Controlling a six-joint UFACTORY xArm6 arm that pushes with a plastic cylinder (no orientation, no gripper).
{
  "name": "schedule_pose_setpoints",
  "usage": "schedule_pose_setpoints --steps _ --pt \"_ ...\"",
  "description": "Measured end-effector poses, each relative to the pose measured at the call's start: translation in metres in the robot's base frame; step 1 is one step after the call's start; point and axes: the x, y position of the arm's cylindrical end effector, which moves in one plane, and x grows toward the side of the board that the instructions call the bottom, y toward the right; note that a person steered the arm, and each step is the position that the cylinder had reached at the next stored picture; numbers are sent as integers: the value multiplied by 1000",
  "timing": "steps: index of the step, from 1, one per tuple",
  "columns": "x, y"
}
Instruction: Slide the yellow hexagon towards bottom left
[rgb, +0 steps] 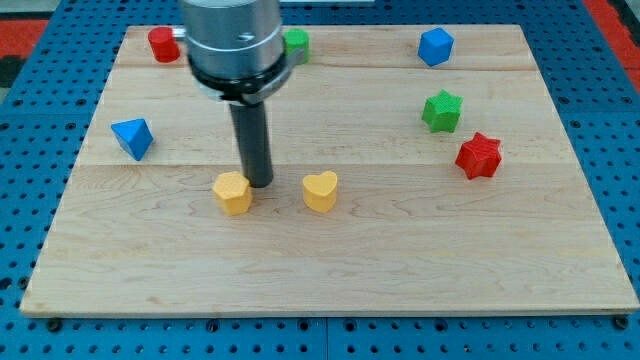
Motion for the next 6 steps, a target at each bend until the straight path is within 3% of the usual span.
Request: schedule_pose_setpoints --steps 1,3,4,5,6 --pt "0 -23" --pt "49 -84" --pt "49 -58" --pt "90 -26" --pt "99 -52"
